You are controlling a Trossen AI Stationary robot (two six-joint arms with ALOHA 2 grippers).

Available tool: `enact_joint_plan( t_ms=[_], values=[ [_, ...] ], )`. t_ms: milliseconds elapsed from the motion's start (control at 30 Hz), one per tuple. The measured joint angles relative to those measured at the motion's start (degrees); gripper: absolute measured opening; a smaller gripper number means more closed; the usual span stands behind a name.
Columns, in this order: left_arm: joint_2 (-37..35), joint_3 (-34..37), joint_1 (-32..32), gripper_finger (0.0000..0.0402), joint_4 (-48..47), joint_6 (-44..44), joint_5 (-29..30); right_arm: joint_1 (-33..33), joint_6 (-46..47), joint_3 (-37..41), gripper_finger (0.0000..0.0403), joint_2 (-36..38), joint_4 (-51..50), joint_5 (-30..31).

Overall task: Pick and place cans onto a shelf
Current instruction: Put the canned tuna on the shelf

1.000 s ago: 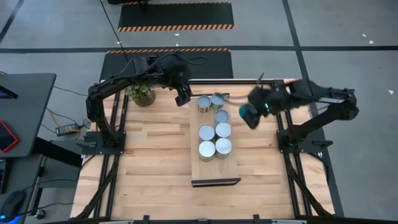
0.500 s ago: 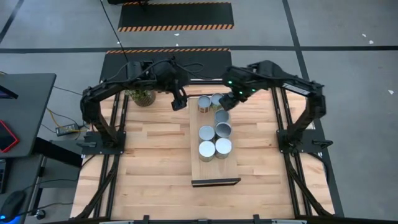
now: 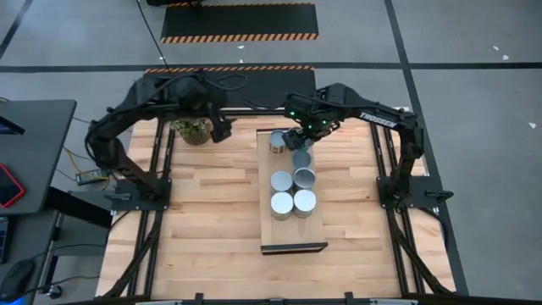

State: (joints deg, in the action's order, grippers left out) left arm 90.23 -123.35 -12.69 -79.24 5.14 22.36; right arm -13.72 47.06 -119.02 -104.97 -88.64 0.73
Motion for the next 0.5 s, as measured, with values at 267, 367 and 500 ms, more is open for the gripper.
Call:
enact_joint_plan(
  t_ms=[267,367,500],
  values=[
    [-3.03,0.00,0.03,0.0385,-0.22,0.49,0.36,0.24,3.57,0.07,0.0300,1.58,0.33,2.71],
    [-3.41,0.02,0.01,0.0385,0.03,0.63,0.38,0.27,3.52,0.08,0.0300,0.83,1.35,2.68],
    [-3.60,0.02,0.01,0.0385,0.15,1.52,0.47,0.94,3.46,0.19,0.0300,-0.38,4.43,2.90]
  ],
)
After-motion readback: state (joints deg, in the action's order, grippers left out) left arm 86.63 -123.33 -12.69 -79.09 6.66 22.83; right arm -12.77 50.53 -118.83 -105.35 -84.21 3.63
